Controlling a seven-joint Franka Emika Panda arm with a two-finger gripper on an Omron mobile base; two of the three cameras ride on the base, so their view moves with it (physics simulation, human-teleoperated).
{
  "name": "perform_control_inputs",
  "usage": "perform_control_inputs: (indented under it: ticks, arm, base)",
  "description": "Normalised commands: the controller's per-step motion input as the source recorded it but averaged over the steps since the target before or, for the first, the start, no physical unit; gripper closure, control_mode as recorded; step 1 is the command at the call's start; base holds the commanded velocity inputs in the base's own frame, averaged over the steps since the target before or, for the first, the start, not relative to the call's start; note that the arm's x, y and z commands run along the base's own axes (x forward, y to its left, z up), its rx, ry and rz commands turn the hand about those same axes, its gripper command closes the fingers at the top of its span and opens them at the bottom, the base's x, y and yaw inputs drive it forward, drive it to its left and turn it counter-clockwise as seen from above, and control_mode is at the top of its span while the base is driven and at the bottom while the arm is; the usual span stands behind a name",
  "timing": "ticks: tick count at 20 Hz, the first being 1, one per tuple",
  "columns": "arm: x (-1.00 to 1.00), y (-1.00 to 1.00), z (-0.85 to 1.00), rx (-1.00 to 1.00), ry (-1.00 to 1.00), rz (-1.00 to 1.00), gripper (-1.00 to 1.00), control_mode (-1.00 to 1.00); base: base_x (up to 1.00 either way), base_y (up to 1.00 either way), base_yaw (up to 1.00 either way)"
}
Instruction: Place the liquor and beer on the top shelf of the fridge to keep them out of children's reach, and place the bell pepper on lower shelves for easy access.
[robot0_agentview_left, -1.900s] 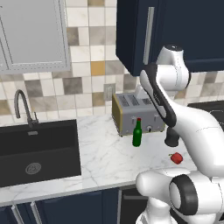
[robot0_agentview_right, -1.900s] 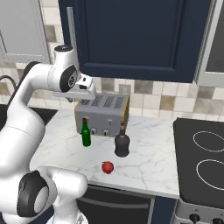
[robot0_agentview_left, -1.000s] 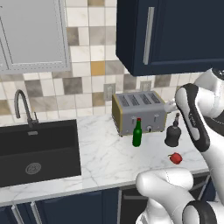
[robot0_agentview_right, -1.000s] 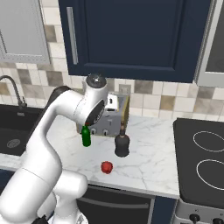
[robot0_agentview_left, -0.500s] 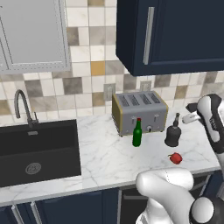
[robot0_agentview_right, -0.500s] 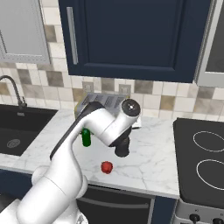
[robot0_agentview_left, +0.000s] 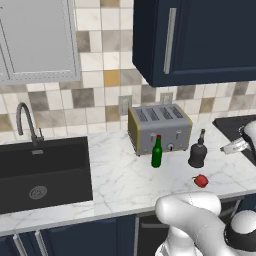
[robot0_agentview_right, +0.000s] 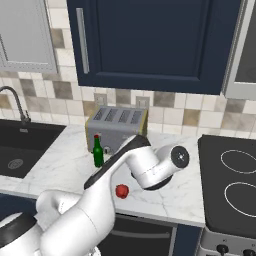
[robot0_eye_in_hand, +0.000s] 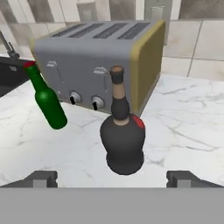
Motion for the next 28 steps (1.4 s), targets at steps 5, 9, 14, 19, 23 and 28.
perform_control_inputs:
  ticks: [5, 9, 14, 19, 23, 28]
  arm:
    - [0.18, -0.06, -0.21, 0.13, -0.18, 0.07, -1.00, -1.00]
    - [0.16, 0.00, -0.01, 0.13, -0.16, 0.08, -1.00, -1.00]
    - [0.13, 0.00, 0.00, 0.10, -0.12, 0.09, -1.00, -1.00]
    - [0.09, 0.00, 0.00, 0.02, -0.03, 0.13, -1.00, -1.00]
    - [0.09, 0.00, 0.00, 0.00, -0.02, 0.10, -1.00, -1.00]
    - [0.24, 0.00, 0.00, 0.00, 0.00, 0.05, -1.00, -1.00]
  base:
    - [0.00, 0.00, 0.00]
    - [0.00, 0.00, 0.00]
    - [0.00, 0.00, 0.00]
    - [0.00, 0.00, 0.00]
    - [0.00, 0.00, 0.00]
    - [0.00, 0.00, 0.00]
